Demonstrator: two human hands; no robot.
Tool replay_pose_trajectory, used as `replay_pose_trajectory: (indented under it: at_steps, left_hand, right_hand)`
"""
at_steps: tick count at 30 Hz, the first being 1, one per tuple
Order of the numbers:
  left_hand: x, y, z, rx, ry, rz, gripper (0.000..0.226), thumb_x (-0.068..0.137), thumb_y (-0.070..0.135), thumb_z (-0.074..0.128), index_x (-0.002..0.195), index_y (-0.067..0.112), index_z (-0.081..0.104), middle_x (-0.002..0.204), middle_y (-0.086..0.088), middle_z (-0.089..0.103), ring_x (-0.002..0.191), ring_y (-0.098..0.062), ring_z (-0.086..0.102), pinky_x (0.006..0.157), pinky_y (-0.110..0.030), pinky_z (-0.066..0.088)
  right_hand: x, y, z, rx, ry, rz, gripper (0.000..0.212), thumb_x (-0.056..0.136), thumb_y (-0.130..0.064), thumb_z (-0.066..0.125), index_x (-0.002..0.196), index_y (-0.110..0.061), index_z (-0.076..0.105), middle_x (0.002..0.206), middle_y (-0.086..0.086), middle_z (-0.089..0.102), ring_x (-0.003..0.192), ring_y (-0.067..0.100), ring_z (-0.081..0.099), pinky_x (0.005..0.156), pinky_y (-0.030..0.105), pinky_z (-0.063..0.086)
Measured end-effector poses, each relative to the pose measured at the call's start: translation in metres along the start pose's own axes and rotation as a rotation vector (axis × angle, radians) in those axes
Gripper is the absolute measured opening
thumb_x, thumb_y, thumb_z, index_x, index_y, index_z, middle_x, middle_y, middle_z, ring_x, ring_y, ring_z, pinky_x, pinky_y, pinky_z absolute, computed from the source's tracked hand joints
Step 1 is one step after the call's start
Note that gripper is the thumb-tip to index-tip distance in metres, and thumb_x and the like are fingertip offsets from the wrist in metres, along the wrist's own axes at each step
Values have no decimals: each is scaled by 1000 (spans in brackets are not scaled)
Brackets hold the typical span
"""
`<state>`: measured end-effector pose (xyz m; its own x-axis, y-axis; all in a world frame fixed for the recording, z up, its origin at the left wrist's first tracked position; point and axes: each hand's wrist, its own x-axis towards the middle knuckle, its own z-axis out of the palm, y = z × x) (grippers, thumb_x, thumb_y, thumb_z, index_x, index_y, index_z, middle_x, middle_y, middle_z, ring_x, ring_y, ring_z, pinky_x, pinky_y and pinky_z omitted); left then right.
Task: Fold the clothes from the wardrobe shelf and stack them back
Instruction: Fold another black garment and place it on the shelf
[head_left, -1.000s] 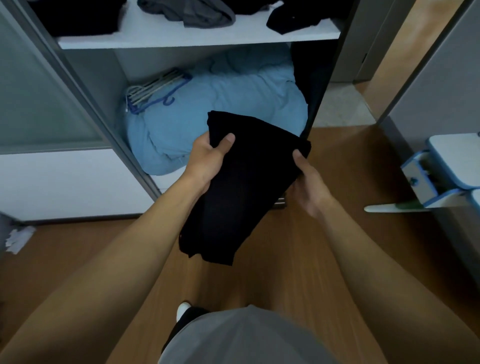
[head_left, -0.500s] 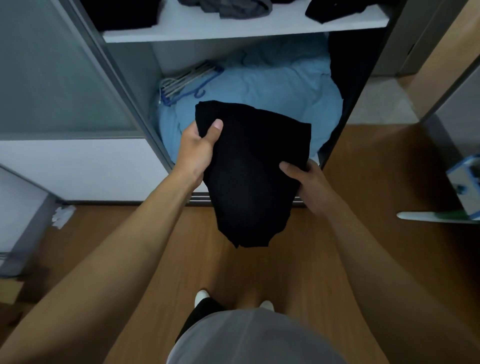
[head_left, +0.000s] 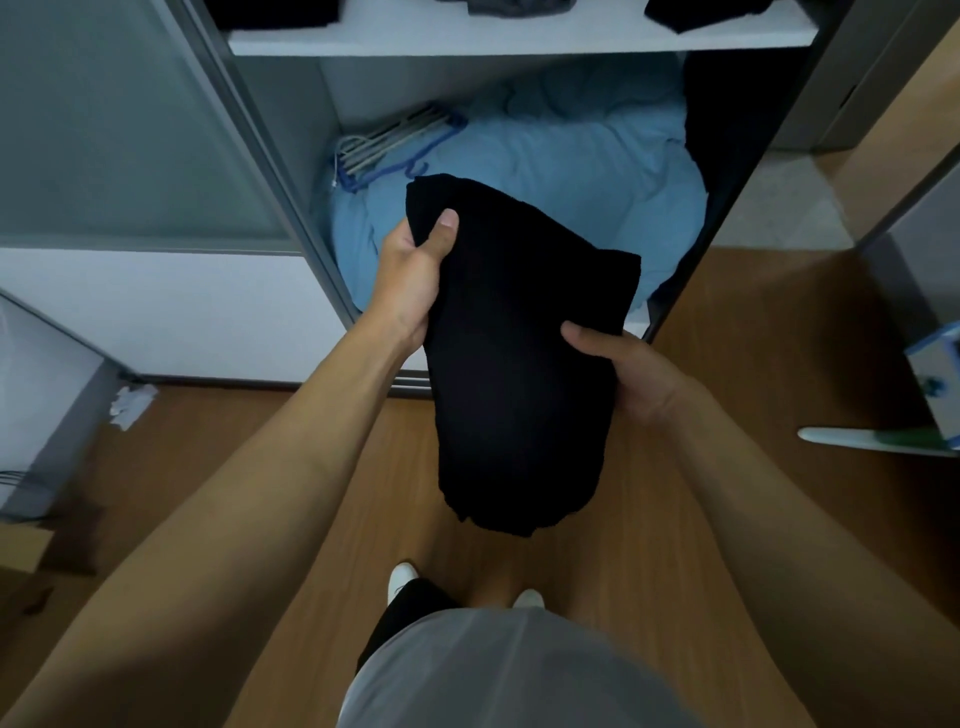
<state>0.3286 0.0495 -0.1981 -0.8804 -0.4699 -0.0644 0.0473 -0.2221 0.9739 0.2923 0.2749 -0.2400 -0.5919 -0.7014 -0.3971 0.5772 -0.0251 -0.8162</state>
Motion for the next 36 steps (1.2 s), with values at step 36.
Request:
replay_pose_trajectory:
  at_steps: [36]
  left_hand:
    - [-12,-87,-47,191,-598,-497,37,79,23,79,114,30,70,119,5,73,115,-14,66,87,-19,53]
  right_hand:
    - [21,-9,-3,512,201,-105,45,92,-40,67,124,-8,66,122,16,70,111,33,69,91,46,57]
